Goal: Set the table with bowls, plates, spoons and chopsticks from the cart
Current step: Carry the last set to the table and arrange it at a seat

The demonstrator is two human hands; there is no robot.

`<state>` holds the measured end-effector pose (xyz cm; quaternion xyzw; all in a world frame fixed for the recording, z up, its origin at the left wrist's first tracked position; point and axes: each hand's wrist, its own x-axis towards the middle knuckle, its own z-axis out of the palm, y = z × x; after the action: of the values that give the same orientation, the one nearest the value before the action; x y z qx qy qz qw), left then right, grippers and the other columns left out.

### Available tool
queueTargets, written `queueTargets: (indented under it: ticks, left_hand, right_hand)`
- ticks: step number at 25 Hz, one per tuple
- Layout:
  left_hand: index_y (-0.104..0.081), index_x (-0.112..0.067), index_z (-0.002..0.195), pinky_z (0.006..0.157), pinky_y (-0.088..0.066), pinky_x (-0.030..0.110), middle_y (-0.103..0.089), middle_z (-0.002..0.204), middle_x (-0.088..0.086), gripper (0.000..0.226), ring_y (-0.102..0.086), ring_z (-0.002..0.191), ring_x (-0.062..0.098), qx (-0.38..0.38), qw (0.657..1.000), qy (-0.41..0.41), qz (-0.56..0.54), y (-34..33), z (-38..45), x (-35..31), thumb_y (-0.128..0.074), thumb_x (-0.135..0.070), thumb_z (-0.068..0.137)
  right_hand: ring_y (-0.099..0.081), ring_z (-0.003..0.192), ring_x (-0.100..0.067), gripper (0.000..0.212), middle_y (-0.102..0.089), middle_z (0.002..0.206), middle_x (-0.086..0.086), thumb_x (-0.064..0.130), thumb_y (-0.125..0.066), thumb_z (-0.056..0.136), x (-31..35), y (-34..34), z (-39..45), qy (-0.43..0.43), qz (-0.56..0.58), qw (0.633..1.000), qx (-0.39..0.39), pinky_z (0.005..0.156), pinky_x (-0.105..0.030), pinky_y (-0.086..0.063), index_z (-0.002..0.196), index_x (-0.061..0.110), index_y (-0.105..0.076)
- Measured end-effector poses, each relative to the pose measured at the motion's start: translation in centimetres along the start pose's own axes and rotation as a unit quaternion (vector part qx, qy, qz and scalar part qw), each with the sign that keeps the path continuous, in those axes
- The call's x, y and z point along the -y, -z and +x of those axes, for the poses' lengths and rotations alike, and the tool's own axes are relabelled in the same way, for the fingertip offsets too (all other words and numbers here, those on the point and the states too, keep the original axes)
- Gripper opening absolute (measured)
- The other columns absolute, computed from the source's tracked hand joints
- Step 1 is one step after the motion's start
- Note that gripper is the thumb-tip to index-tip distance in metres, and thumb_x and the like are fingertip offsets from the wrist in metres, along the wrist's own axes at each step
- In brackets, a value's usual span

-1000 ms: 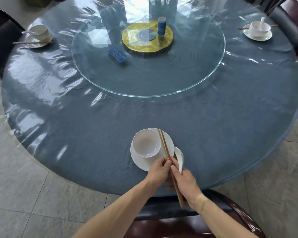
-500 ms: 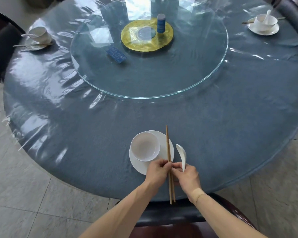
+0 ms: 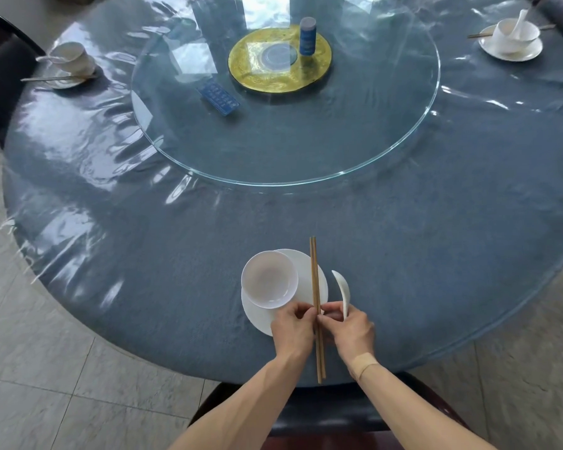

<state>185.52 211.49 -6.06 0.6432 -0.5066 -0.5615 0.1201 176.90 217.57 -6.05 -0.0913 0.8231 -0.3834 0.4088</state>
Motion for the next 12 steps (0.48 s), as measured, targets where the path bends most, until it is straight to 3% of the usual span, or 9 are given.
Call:
queueTargets:
  ticks: [3, 12]
  left_hand:
    - [-0.071, -0.030, 0.069, 0.064, -0.062, 0.033, -0.071, 0.067, -0.008, 0.028, -0.069, 0.068, 0.012, 0.000, 1.000, 0.010, -0.007, 0.00, 0.15, 0.07, -0.068, -0.009, 0.087]
    - [-0.066, -0.035, 0.065, 0.071, -0.051, 0.024, -0.071, 0.071, -0.014, 0.026, -0.068, 0.074, 0.007, -0.041, 0.998, 0.019, 0.038, -0.17, 0.27, -0.35, -0.071, -0.020, 0.085]
  right_hand:
    - [-0.072, 0.072, -0.009, 0.018, -0.074, 0.067, 0.008, 0.019, -0.083, 0.075, -0.02, -0.13, 0.26, 0.004, -0.004, 1.000, 0.002, 0.076, -0.041, -0.061, 0.073, 0.033, -0.072]
    - [-0.070, 0.075, -0.009, 0.011, -0.074, 0.073, 0.008, 0.019, -0.080, 0.078, -0.22, -0.80, 0.55, 0.018, -0.020, 1.000, -0.005, 0.079, -0.038, -0.060, 0.084, 0.028, -0.076]
